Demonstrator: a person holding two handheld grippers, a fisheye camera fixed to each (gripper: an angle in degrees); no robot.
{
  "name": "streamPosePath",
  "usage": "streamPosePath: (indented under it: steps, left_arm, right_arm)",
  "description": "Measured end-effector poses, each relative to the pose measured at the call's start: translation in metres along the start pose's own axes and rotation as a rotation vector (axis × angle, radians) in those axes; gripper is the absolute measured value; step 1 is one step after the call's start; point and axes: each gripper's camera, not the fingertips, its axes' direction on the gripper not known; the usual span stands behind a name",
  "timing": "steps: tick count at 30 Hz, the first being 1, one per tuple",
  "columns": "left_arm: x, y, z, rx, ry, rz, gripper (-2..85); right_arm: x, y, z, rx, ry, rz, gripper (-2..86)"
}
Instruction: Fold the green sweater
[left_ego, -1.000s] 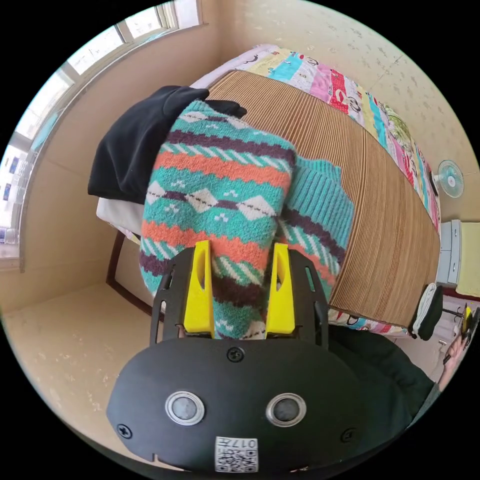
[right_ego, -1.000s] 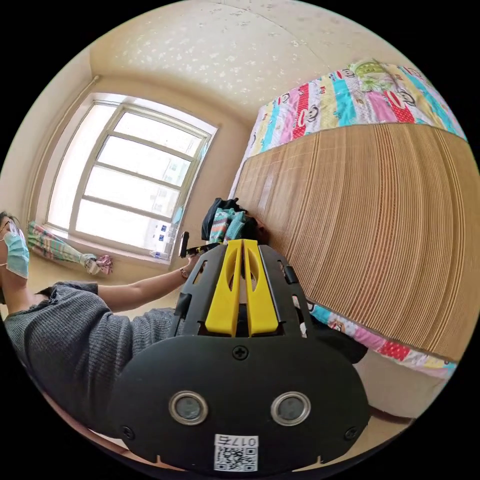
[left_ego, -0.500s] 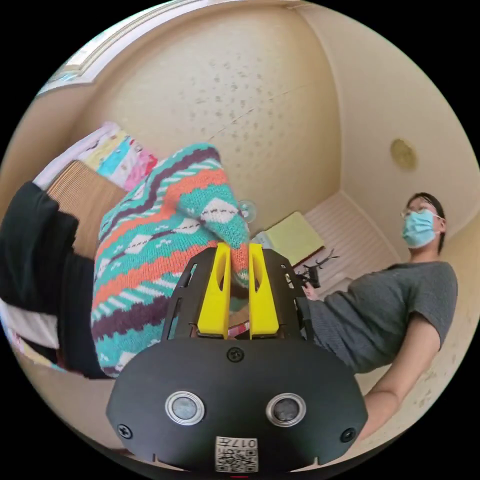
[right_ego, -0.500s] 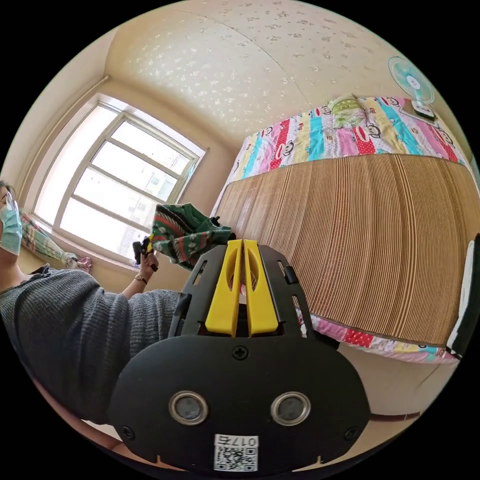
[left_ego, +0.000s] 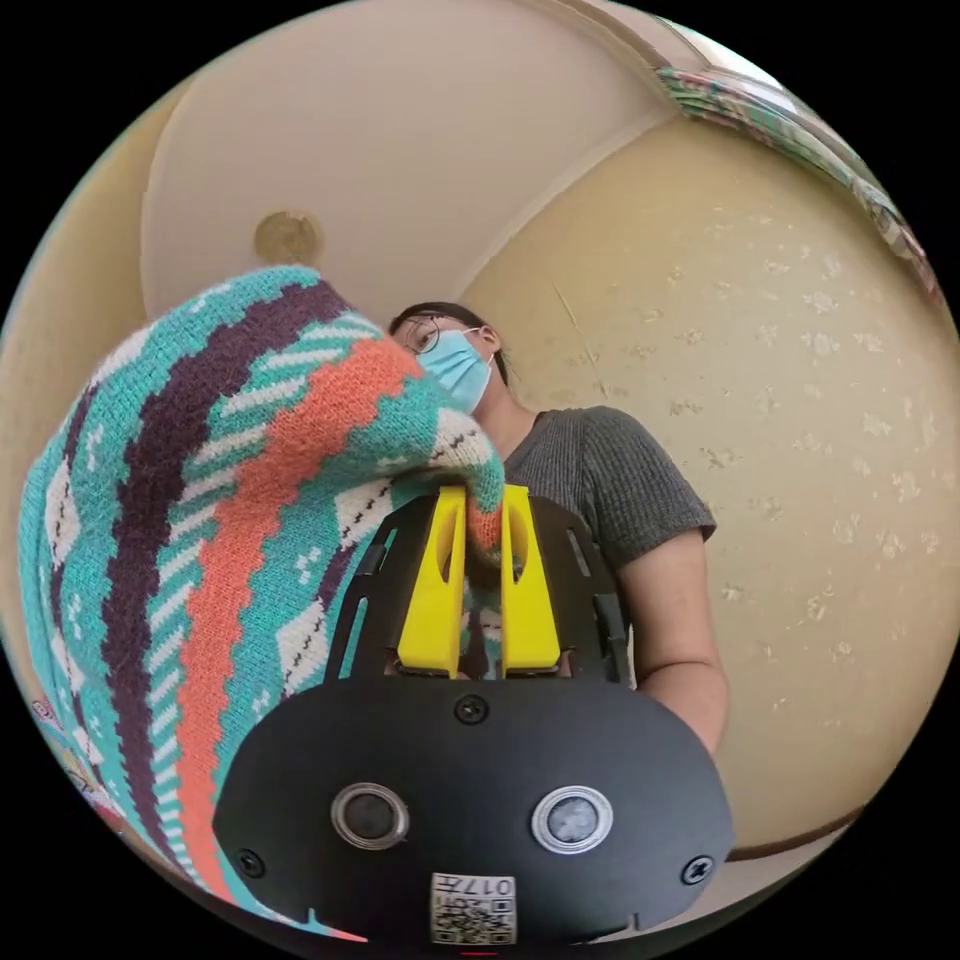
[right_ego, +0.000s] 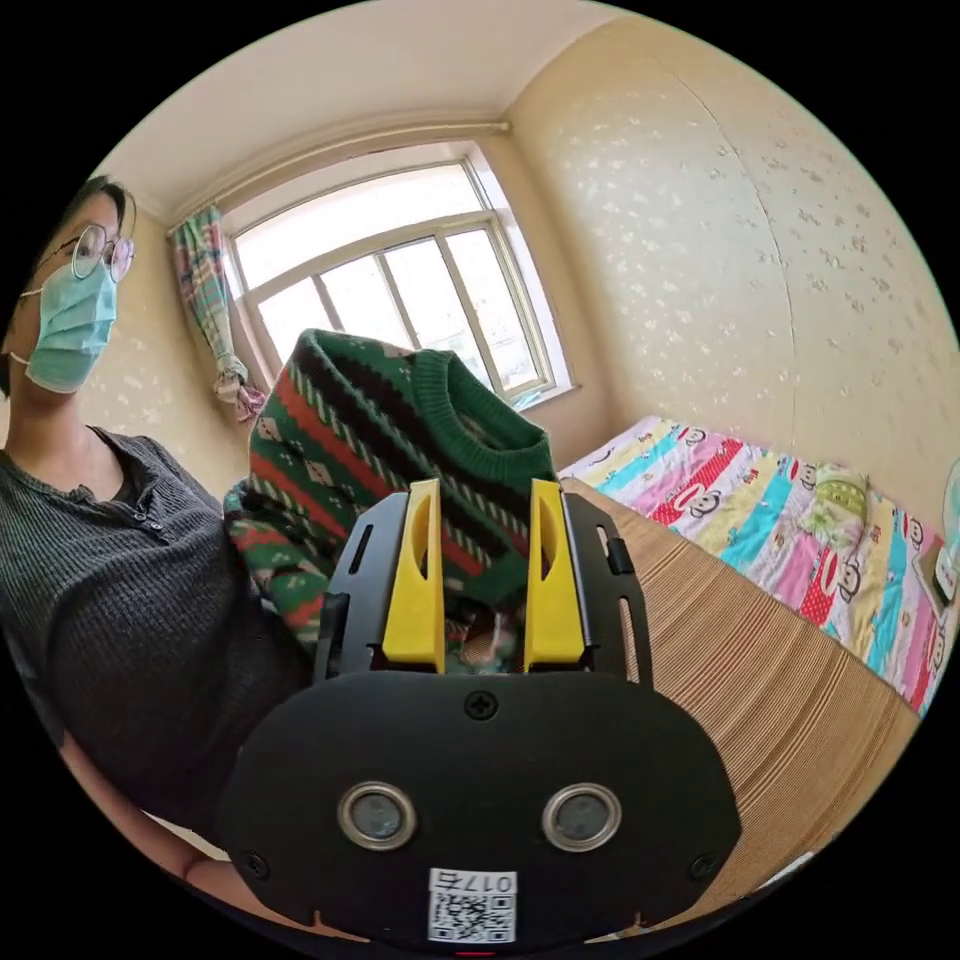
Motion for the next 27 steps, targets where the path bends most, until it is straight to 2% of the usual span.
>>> streamPosePath:
  steps: [2,5,7,9,11,13,15,17,18,20,22,24,27]
  left_arm:
    - [-0.033,0.015,0.022,0.048,0.128,-0.043,6.0]
    - [-0.069,0.036,0.042,0.103,0.215,-0.148,6.1]
    - [-0.086,0.044,0.049,0.125,0.241,-0.199,6.1]
    - [-0.098,0.048,0.053,0.124,0.247,-0.233,6.1]
    - [-0.102,0.047,0.051,0.085,0.152,-0.279,6.2]
    - [-0.103,0.045,0.043,0.032,-0.017,-0.375,6.4]
    - [-0.109,0.047,0.027,-0.006,-0.22,-0.581,6.8]
    - [-0.109,0.062,-0.006,0.057,-0.522,-0.897,7.5]
    - [-0.106,0.065,-0.013,0.072,-0.597,-0.939,7.6]
    - [-0.093,0.068,-0.022,0.067,-0.899,-0.996,8.6]
    - [-0.091,0.067,-0.015,0.044,-1.062,-1.021,9.9]
    - [-0.094,0.062,0.001,0.033,-1.137,-0.994,12.1]
    - [-0.116,0.051,0.048,-0.064,-1.169,-0.932,13.5]
  right_arm:
    - [0.003,-0.006,0.002,0.006,-0.113,-0.039,17.0]
    - [0.011,-0.008,0.008,0.003,-0.23,-0.091,20.1]
    - [0.016,-0.006,0.02,-0.067,-0.317,-0.105,19.9]
    - [0.025,0.005,0.042,-0.185,-0.6,-0.096,13.9]
    - [0.031,0.019,0.04,-0.109,-0.659,-0.052,7.9]
    - [0.036,0.032,0.024,0.003,-0.571,0.027,7.1]
    - [0.03,0.037,-0.006,0.089,-0.323,0.122,6.4]
    - [0.018,0.032,-0.017,0.093,-0.152,0.149,6.1]
    - [0.013,0.028,-0.02,0.108,-0.1,0.173,6.0]
    - [0.005,0.022,-0.02,0.132,-0.061,0.177,5.8]
    - [-0.008,0.014,-0.016,0.115,0.034,0.151,5.8]
    - [-0.024,0.0,-0.005,0.05,0.173,0.12,5.7]
    - [-0.032,-0.013,0.016,-0.06,0.252,0.132,5.8]
